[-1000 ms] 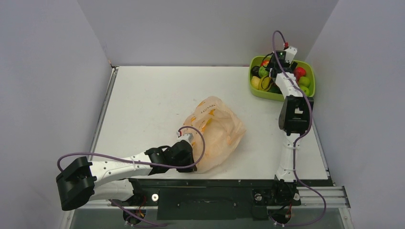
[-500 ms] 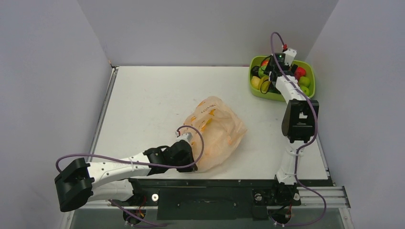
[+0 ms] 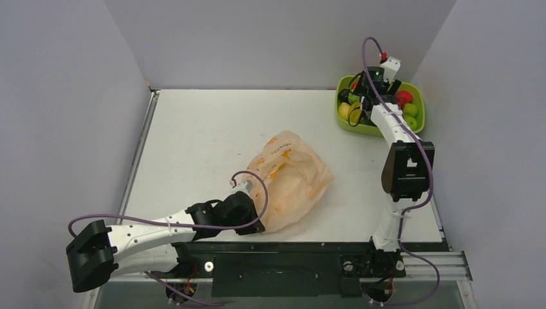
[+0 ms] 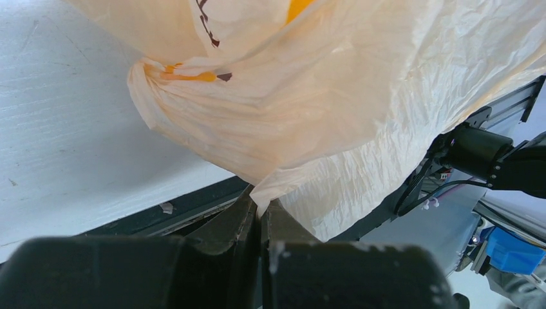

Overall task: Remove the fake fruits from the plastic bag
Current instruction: Place the fake fruit in the bin, then take out the fake fruit from the plastic bag.

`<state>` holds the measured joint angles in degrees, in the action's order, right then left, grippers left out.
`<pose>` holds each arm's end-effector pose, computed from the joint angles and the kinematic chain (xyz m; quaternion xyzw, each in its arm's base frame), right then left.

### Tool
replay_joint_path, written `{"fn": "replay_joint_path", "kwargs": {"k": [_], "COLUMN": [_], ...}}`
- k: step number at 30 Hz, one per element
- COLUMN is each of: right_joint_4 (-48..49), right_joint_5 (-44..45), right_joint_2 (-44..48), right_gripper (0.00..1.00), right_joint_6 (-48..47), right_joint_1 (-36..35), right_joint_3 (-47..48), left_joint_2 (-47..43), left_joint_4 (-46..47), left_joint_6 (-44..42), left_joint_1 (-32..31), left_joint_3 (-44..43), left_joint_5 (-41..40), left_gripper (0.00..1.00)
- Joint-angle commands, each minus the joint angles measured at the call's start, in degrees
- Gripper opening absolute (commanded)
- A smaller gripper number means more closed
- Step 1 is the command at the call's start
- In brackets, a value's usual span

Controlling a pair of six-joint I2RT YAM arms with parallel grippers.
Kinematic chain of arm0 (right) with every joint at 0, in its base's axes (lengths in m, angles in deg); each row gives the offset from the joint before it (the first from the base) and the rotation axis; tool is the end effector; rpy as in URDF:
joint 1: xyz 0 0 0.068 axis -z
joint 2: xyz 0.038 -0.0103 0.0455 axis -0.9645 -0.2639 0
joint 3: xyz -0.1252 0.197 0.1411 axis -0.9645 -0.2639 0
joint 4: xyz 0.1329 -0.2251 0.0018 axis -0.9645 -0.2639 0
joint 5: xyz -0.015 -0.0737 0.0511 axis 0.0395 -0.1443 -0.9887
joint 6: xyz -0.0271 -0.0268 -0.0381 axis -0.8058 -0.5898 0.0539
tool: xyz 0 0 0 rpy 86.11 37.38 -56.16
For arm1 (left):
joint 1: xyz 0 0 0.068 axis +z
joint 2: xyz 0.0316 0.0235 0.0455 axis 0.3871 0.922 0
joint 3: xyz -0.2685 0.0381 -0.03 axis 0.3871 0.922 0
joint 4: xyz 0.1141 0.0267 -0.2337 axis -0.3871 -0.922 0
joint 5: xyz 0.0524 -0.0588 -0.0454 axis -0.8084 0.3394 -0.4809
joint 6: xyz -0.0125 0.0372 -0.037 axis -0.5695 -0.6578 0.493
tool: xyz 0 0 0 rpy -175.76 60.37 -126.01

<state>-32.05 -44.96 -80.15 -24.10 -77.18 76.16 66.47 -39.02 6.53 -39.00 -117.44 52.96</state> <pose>0.4673 0.0058 0.2926 0.2367 0.8091 -0.0727 0.5330 0.0964 -0.1758 0.1855 -0.0381 0.9366 -0.3010 0.1754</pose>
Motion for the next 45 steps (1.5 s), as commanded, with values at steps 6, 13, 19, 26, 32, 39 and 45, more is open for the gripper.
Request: {"fn": "replay_joint_path", "kwargs": {"k": [6, 13, 19, 26, 32, 39, 45], "right_joint_4": [0.57, 1.07, -0.62, -0.57, 2.0, 4.1, 8.13], "right_joint_5": [-0.53, 1.79, 0.36, -11.61, -19.08, -22.47, -22.62], "right_joint_2": [1.43, 14.9, 25.98, 42.31, 54.38, 58.09, 51.96], "right_gripper": [0.78, 0.78, 0.78, 0.75, 0.66, 0.57, 0.53], "right_joint_6": [-1.47, 3.11, 7.56, 6.89, 1.94, 3.07, 7.6], "right_joint_1": [0.1, -3.31, -9.65, -21.55, -34.34, -43.47, -44.99], "right_joint_3": [-1.06, -15.22, -25.34, -36.43, -46.93, -55.1, -56.11], "left_joint_2": [0.69, 0.96, -0.58, -0.74, -0.79, -0.7, 0.02], "left_joint_4": [2.42, 2.33, 1.18, -1.47, -3.16, -8.77, -17.96], "left_joint_6": [2.02, 1.94, 1.45, -0.25, -2.05, -5.27, -11.05], "left_joint_1": [0.08, 0.08, 0.17, 0.38, 0.89, 1.51, 2.28], "left_joint_3": [-1.13, -1.06, -1.73, -4.33, -6.81, -14.36, -27.88], "left_joint_5": [0.09, 0.55, 0.21, -1.05, -2.71, -4.76, -5.68], "left_gripper": [0.0, 0.0, 0.0, 0.0, 0.0, 0.0, 0.0]}}
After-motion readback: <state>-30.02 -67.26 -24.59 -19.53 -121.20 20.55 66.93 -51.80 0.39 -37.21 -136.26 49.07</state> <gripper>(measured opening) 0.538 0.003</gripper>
